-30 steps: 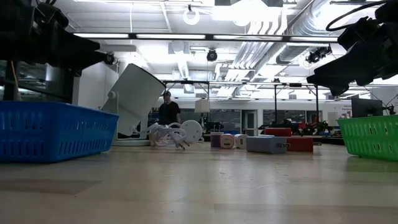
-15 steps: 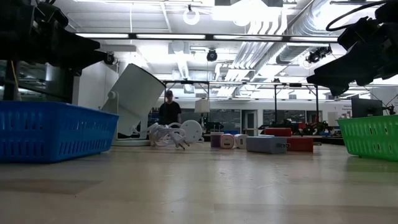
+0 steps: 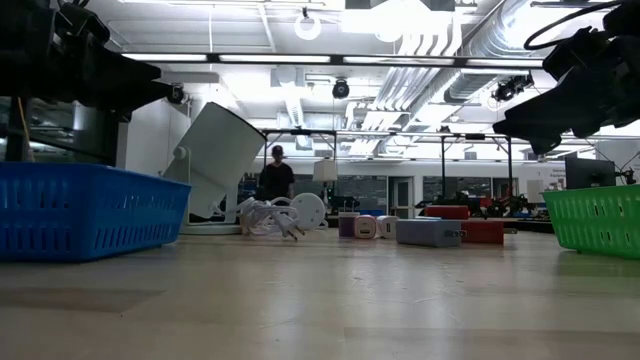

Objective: Pick & Place Office items
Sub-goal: Put the top red charger adapter into the green bin

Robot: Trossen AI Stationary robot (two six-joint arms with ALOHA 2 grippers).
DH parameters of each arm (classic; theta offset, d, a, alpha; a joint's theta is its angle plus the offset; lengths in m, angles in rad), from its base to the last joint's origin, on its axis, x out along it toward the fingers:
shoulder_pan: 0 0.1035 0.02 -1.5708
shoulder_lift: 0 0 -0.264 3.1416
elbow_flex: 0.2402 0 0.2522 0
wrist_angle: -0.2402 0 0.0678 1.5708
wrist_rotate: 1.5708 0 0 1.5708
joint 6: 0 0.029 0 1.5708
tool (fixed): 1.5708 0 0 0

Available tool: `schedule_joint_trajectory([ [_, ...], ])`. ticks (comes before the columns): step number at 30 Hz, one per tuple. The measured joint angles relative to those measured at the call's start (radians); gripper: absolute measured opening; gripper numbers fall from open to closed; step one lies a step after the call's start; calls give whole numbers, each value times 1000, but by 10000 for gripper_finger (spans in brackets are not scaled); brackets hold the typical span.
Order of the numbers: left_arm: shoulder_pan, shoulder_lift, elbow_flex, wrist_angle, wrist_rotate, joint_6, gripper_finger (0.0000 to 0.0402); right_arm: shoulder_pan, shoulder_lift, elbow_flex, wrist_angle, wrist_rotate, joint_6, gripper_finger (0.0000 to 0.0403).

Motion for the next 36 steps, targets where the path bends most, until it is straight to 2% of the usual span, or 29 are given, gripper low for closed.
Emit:
schedule_joint_trajectory([
  [8, 0, 0, 0, 0, 0, 0, 212, 0, 0, 0, 44, 1, -17, 153],
  [12, 0, 0, 0, 0, 1, 0, 212, 0, 0, 0, 129, -53, -25, 153],
  [17, 0, 0, 0, 0, 1, 0, 212, 0, 27, 4, 245, 69, -90, 153],
  [23, 0, 0, 0, 1, 1, 0, 212, 0, 81, 92, 241, 152, -138, 153],
  [32, 0, 0, 0, 4, 1, 0, 212, 0, 354, 344, 26, 267, -150, 153],
  [36, 0, 0, 0, 4, 1, 0, 212, 0, 490, 488, -134, 295, -150, 153],
])
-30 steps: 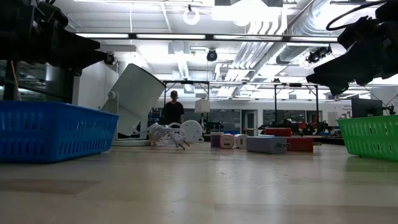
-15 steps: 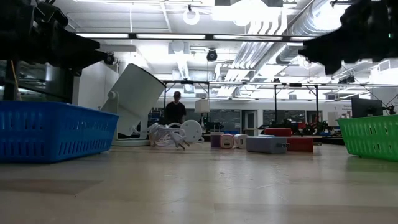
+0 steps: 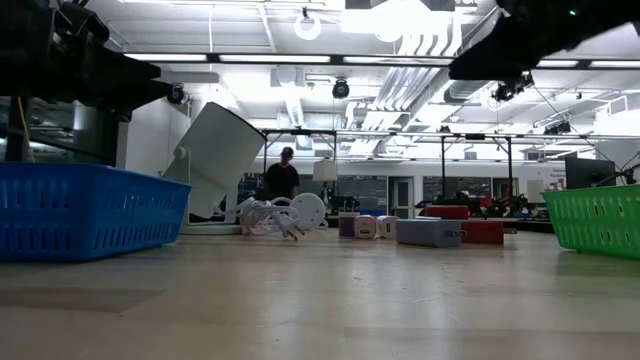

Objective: Pick & Place Office items
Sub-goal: Put the top red charger adapter into the green bin

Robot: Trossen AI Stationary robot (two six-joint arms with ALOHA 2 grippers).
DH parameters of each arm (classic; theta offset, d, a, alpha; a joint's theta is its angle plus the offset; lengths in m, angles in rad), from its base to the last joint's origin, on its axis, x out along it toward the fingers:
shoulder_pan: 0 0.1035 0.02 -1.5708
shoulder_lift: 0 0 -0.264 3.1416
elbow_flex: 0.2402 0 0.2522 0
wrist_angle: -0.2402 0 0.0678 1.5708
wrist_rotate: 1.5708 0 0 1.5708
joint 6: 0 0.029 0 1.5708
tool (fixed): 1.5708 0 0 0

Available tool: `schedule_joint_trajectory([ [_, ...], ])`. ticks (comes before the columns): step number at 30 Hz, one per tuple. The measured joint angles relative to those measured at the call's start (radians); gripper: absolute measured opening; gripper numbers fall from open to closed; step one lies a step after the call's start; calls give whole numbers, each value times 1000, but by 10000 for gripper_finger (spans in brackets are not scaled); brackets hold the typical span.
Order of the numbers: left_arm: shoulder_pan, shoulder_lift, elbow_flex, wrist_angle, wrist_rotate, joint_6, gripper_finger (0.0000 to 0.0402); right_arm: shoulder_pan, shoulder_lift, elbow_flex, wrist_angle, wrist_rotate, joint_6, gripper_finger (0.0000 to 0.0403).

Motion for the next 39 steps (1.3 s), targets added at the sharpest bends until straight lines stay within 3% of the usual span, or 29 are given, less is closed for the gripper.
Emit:
schedule_joint_trajectory([
  [6, 0, 0, 0, 0, 0, 0, 212, -46, 159, 167, -197, -46, 0, 153],
  [19, 0, 0, 0, 0, 0, 0, 212, -345, 437, 366, -442, -453, -59, 153],
  [27, 0, 0, 0, 0, 0, 0, 212, -429, 576, 477, -624, -467, -133, 153],
  [39, 0, 0, 0, 0, 0, 0, 212, -434, 752, 481, -605, -520, -124, 153],
])
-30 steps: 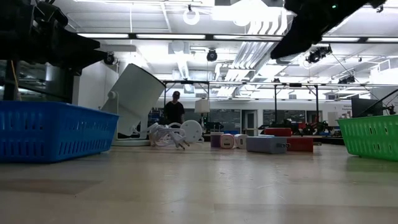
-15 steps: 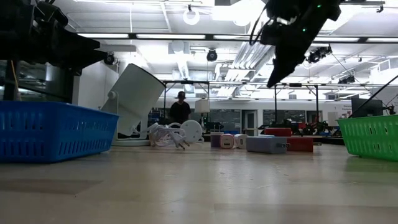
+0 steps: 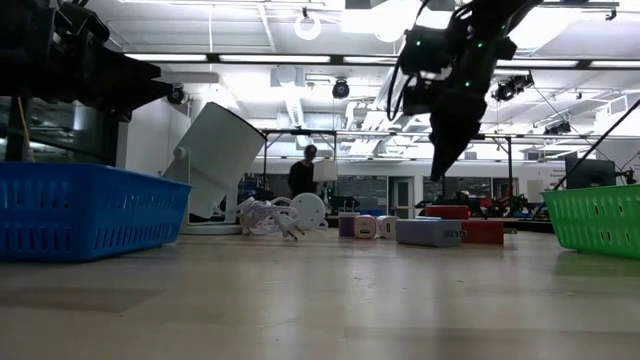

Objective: Pick & Place Office items
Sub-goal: Put the top red charger adapter into the green bin

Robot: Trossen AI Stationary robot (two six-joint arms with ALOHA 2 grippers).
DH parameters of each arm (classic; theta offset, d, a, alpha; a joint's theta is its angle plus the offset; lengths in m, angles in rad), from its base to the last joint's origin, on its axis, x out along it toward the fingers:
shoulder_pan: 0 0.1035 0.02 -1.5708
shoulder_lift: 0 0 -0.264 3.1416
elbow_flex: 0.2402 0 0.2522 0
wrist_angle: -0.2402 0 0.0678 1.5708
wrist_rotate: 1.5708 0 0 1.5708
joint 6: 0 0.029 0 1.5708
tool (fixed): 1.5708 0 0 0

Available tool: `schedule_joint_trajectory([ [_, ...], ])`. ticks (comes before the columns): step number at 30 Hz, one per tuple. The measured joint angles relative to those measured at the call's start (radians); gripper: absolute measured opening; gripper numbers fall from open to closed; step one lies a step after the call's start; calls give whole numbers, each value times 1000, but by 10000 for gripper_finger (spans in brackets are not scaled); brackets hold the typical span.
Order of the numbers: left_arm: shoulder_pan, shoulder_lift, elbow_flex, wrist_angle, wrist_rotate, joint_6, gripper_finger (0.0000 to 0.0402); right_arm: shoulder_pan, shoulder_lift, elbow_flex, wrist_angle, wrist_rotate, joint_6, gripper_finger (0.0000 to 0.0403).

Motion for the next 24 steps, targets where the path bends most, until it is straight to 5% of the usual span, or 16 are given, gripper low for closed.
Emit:
schedule_joint_trajectory([
  [24, 0, 0, 0, 0, 0, 0, 212, 0, 69, -17, -2, 45, -25, 153],
])
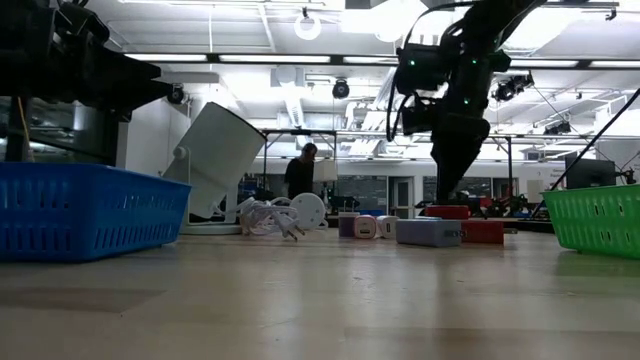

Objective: Pick & Place Office items
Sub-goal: Put the top red charger adapter into the green bin

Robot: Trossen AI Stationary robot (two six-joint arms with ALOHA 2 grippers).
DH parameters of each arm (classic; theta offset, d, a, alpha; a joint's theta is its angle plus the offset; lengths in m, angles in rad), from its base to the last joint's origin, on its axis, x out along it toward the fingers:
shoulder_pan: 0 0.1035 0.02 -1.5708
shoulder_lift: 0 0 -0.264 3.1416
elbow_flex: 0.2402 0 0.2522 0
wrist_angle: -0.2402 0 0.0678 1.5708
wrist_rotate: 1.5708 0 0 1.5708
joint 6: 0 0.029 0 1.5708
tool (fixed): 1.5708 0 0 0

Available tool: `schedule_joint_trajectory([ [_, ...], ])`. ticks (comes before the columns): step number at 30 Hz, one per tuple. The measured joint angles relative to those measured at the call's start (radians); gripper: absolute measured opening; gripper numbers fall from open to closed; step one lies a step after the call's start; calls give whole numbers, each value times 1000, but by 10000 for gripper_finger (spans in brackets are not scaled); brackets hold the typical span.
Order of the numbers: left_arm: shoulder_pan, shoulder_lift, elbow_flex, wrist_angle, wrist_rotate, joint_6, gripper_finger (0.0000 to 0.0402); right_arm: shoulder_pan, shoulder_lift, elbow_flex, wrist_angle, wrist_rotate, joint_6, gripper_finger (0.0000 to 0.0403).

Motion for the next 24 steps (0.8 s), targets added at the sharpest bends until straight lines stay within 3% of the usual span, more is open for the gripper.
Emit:
schedule_joint_trajectory([
  [24, 0, 0, 0, 0, 0, 0, 212, 4, 6, -62, 80, -10, 18, 153],
])
